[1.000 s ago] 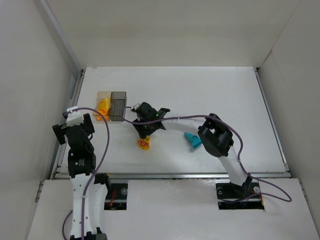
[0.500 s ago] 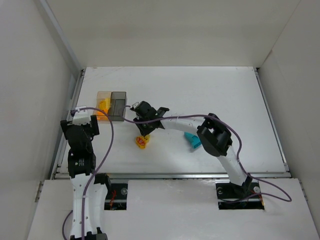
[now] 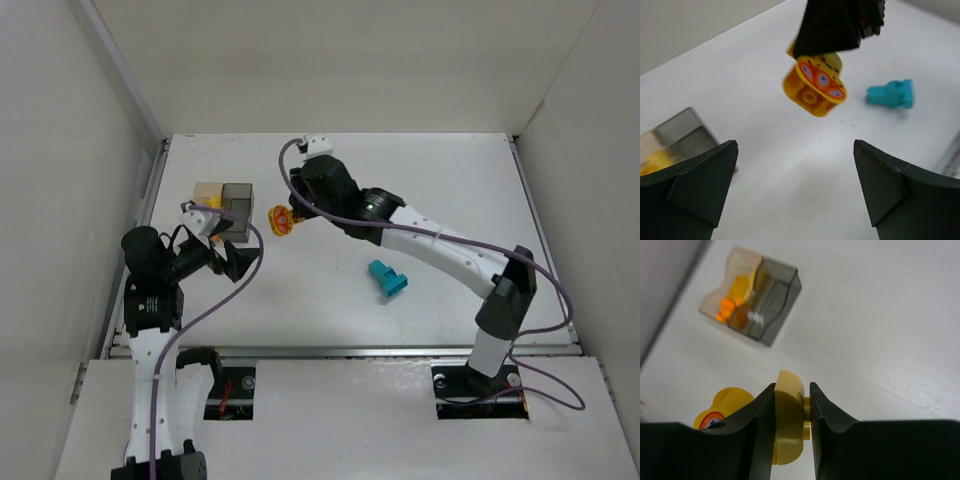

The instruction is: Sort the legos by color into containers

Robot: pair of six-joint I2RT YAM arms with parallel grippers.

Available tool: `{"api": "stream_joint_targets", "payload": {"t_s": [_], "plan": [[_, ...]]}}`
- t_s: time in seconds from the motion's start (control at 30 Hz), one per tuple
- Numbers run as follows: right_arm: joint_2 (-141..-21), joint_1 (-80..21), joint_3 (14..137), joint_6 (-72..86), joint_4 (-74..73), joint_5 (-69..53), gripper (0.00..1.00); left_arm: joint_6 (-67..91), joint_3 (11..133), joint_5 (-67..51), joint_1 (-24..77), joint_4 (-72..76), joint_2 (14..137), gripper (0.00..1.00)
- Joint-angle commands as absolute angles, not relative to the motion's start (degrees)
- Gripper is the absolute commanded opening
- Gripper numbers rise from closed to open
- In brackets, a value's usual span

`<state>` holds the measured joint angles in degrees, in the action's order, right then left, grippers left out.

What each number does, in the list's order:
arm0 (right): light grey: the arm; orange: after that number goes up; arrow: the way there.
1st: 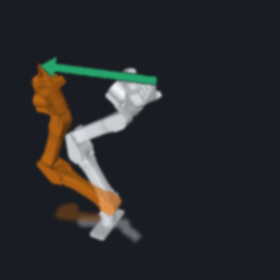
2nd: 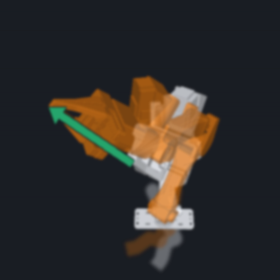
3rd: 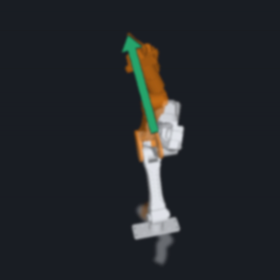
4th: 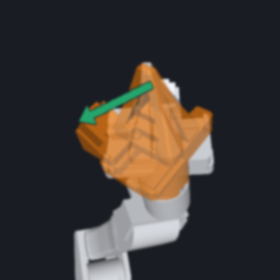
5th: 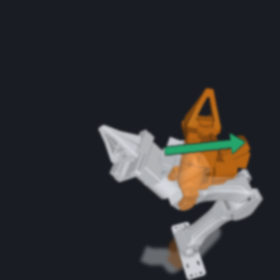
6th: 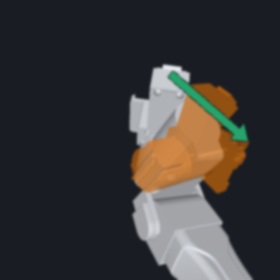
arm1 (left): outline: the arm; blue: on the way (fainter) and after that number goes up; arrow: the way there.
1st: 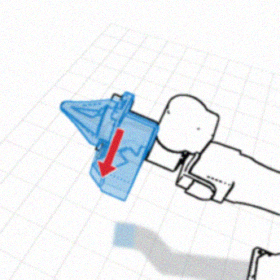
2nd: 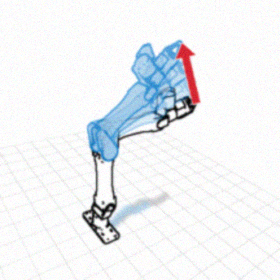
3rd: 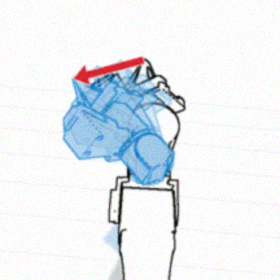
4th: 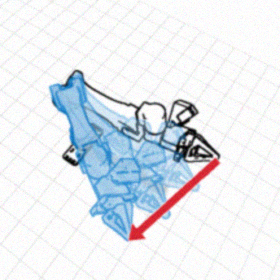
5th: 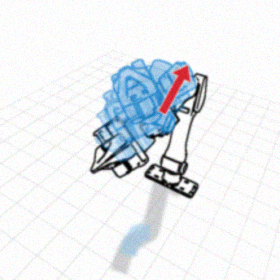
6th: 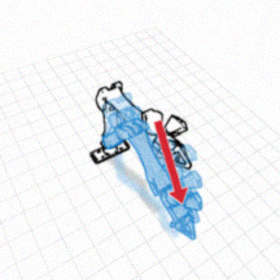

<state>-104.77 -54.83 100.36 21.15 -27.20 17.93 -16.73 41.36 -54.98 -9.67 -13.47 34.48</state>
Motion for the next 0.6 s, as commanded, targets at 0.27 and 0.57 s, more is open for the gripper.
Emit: {"api": "stream_joint_targets", "payload": {"t_s": [0.27,0.57], "plan": [[-99.6,-58.5,99.5,23.7,-19.2,35.0,0.00,9.0,51.1,-77.6,-2.4,4.1,57.7,0.94],[-100.1,-58.5,98.2,22.6,-15.9,36.1,0.00,4.9,57.5,-76.3,2.2,-2.8,67.0,0.86]]}}
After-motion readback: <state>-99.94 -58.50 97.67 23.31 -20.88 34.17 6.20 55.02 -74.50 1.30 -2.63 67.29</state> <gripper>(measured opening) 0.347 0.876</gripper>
